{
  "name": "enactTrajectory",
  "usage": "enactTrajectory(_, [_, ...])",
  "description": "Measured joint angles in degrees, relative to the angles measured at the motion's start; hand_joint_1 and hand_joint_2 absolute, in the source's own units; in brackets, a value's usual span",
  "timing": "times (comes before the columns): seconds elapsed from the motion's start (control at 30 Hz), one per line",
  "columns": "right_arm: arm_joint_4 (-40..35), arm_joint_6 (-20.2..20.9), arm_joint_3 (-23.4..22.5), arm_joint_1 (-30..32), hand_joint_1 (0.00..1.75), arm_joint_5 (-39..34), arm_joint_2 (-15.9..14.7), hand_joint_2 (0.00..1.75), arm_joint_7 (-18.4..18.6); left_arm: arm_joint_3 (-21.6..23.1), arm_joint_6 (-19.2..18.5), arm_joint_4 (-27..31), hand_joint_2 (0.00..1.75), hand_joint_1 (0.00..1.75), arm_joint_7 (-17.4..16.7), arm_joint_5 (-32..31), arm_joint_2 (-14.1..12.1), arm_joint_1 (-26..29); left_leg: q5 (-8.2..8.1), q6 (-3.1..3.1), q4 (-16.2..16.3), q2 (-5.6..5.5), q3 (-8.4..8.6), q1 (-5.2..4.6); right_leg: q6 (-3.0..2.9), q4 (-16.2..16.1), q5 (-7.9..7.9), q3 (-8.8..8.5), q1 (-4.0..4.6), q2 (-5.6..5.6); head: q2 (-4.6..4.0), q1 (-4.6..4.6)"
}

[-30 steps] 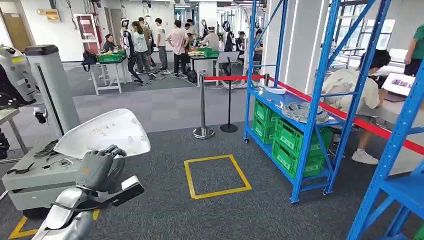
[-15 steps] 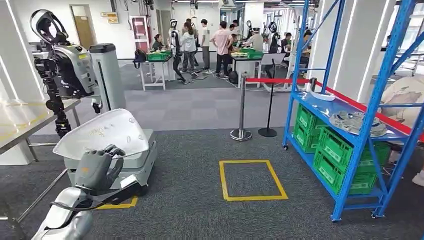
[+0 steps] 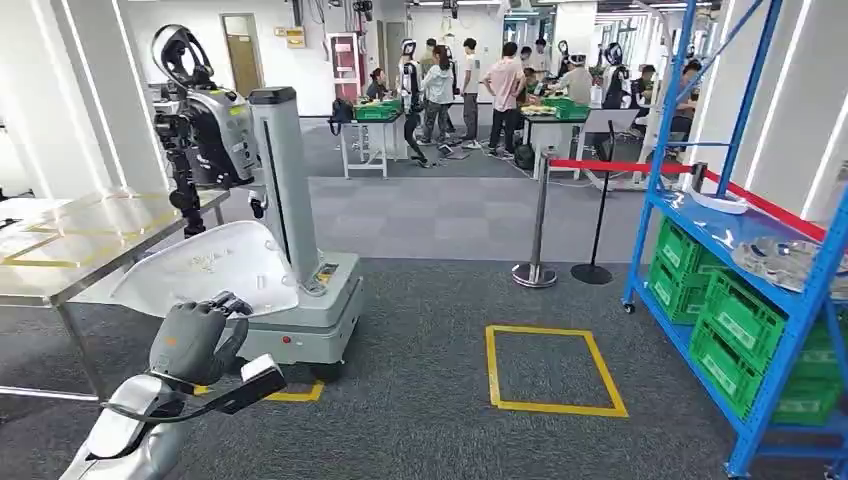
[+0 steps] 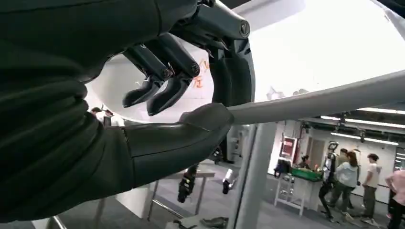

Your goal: Take the parts from the cabinet and place them on the table.

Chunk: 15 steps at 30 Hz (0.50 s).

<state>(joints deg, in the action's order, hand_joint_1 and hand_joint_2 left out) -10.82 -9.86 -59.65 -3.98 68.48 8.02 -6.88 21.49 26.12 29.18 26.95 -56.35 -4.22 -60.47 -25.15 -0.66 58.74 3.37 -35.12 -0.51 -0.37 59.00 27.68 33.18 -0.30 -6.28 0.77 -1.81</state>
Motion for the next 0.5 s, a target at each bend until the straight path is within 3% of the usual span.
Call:
enactTrajectory(0.07, [0.0,0.0,0.0,0.0,0.00,0.0,0.0,0.00,0.0,0.0,-0.1,-0.1,1.75,1.75,0.0,0.0,-0.5,0.1,0.02,0.49,0.0,-1.45,-0.22,-0.25,0.53,-0.3,0.05,-0.49,-0.05,-1.36,-0.02,0.00])
enactTrajectory(0.1, [0.0,0.0,0.0,-0.1,0.00,0.0,0.0,0.00,0.0,0.0,-0.1,0.0,1.75,1.75,0.0,0.0,-0.6,0.0,0.35,1.00,-0.5,-2.20,0.08,0.12,0.99,-0.2,0.33,-0.72,-0.11,-1.54,-0.02,-0.02])
enactTrajectory(0.13, [0.0,0.1,0.0,-0.2,0.00,0.0,0.0,0.00,-0.1,0.0,-0.1,0.0,1.75,1.75,0.0,0.0,-0.4,-0.1,0.49,1.22,-0.7,-2.71,0.26,0.43,1.40,0.6,0.95,-0.44,-0.38,1.61,-0.02,0.04])
enactTrajectory(0.17, [0.0,0.2,0.0,-0.2,0.00,0.1,0.1,0.00,-0.2,0.0,-0.1,0.0,1.75,1.75,0.0,0.0,-0.5,-0.4,0.56,1.53,-0.7,-3.30,0.22,0.63,1.54,3.2,2.66,0.77,-0.60,4.25,-0.02,0.02])
enactTrajectory(0.2, [0.0,0.3,0.0,-0.1,0.00,0.1,0.1,0.00,-0.3,0.0,-0.1,0.0,1.75,1.75,0.0,0.1,-0.4,-0.4,0.52,1.69,-0.7,-3.81,0.18,0.67,1.69,7.4,4.74,2.79,-0.63,5.41,0.00,0.18])
enactTrajectory(0.27, [0.0,0.3,0.0,0.1,0.00,0.4,0.0,0.00,-0.4,0.0,-0.1,-0.2,1.75,1.75,0.1,0.2,-0.3,-0.3,0.51,1.79,-0.5,-5.38,0.06,0.64,1.91,16.6,7.98,7.61,-0.55,5.90,0.00,0.20])
enactTrajectory(0.3, [0.0,0.3,0.0,0.1,0.00,0.4,0.0,0.00,-0.4,0.0,-0.1,-0.4,1.75,1.75,0.2,0.2,-0.3,-0.3,0.51,1.78,-0.4,-6.28,0.03,0.63,1.86,18.1,7.55,8.79,-0.52,5.92,-0.02,0.17])
enactTrajectory(0.33, [0.0,0.3,0.0,0.1,0.00,0.4,0.0,0.00,-0.5,0.0,-0.1,-0.5,1.75,1.75,0.3,0.2,-0.4,-0.2,0.49,1.76,-0.3,-7.03,0.03,0.64,1.73,16.6,5.94,8.40,-0.54,6.00,-0.02,0.20])
enactTrajectory(0.37, [0.0,0.3,0.0,0.0,0.00,0.4,0.0,0.00,-0.5,0.0,-0.2,-0.5,1.75,1.75,0.3,0.3,-0.4,-0.2,0.46,1.70,-0.2,-7.82,0.03,0.66,1.58,12.9,3.48,6.90,-0.57,6.16,-0.02,0.17])
enactTrajectory(0.4, [0.0,0.3,0.0,0.0,0.00,0.4,0.0,0.00,-0.5,0.0,-0.3,-0.5,1.75,1.75,0.3,0.3,-0.4,-0.3,0.41,1.60,0.0,-8.61,0.04,0.69,1.37,7.4,0.57,4.39,-0.64,6.82,-0.02,0.20])
enactTrajectory(0.43, [0.0,0.3,0.0,0.0,0.00,0.4,0.0,0.00,-0.5,0.0,-0.6,-0.5,1.75,1.75,0.2,0.3,-0.4,-0.4,0.31,1.39,0.1,-9.23,0.01,0.75,1.20,2.3,-1.53,1.99,-0.76,8.56,-0.02,0.20])
enactTrajectory(0.47, [0.0,0.3,0.0,-0.1,0.00,0.4,-0.2,0.00,-0.5,0.0,-0.9,-0.6,1.75,1.75,0.0,0.3,-0.3,-0.5,0.29,0.93,0.3,-9.83,-0.29,0.58,1.15,0.7,-0.37,1.32,-0.97,11.62,-0.02,0.15])
enactTrajectory(0.5, [0.0,0.3,0.0,-0.1,0.00,0.5,-0.1,0.00,-0.5,0.0,-1.4,-0.7,1.75,1.75,-0.1,0.3,-0.4,-0.6,0.41,0.45,0.3,-10.69,-0.60,0.75,1.16,0.4,-0.63,1.09,-0.86,10.72,-0.02,0.20])
